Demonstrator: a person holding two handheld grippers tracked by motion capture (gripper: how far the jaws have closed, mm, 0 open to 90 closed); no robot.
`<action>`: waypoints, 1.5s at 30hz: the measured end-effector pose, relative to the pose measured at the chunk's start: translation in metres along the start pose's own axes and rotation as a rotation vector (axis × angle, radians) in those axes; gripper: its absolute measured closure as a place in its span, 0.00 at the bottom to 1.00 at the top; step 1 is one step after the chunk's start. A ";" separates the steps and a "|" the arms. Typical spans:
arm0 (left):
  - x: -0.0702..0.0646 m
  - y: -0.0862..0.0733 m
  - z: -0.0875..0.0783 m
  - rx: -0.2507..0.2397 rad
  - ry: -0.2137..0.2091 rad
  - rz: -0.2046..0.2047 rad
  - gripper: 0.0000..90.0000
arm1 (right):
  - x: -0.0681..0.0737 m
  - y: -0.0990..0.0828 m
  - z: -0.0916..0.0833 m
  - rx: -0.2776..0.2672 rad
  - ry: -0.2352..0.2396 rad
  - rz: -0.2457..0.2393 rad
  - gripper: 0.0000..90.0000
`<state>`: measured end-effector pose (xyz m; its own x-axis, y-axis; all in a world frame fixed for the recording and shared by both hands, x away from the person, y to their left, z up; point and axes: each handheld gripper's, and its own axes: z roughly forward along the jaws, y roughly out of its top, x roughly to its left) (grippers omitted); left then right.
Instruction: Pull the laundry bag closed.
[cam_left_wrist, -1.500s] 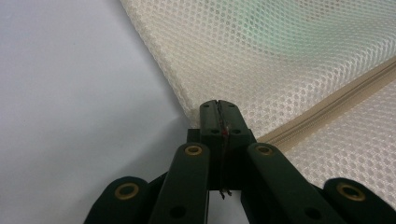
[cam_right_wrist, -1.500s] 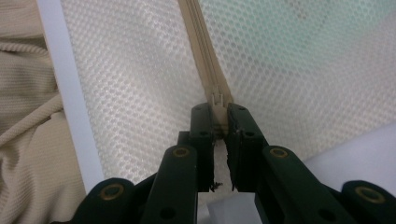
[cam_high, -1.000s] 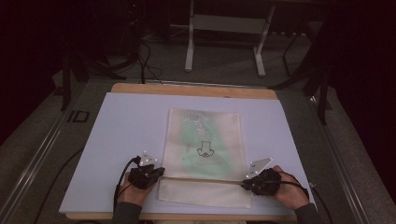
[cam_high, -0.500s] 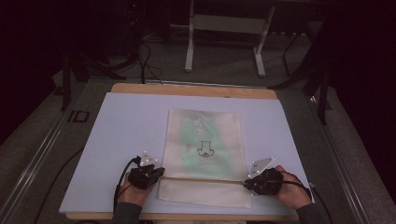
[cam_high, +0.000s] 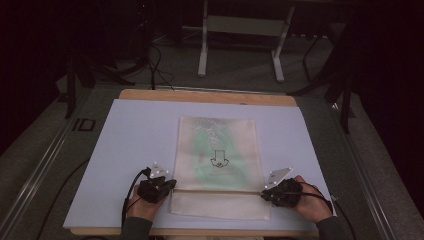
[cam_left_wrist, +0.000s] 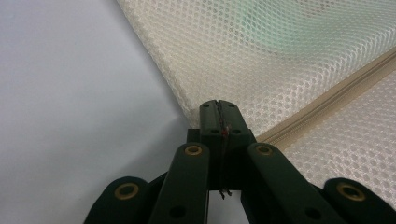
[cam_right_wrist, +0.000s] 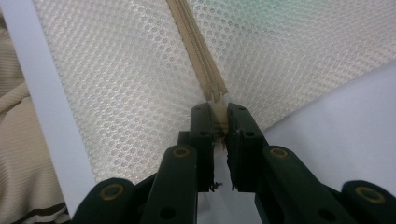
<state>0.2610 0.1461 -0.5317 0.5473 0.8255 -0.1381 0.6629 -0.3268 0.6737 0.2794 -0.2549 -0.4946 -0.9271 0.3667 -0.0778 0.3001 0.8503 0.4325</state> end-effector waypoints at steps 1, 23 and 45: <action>0.000 0.000 0.000 0.000 0.000 0.000 0.99 | 0.000 0.000 0.000 0.003 -0.008 0.001 0.91; 0.000 -0.002 0.000 -0.017 -0.007 0.024 0.97 | -0.003 -0.004 -0.009 -0.115 -0.024 0.069 0.66; -0.005 -0.002 -0.004 -0.053 0.035 0.075 0.95 | -0.017 -0.017 -0.004 -0.174 -0.074 0.178 0.57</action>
<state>0.2552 0.1444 -0.5293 0.5754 0.8156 -0.0607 0.5920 -0.3642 0.7190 0.2892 -0.2773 -0.4970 -0.8423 0.5367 -0.0499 0.4074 0.6945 0.5930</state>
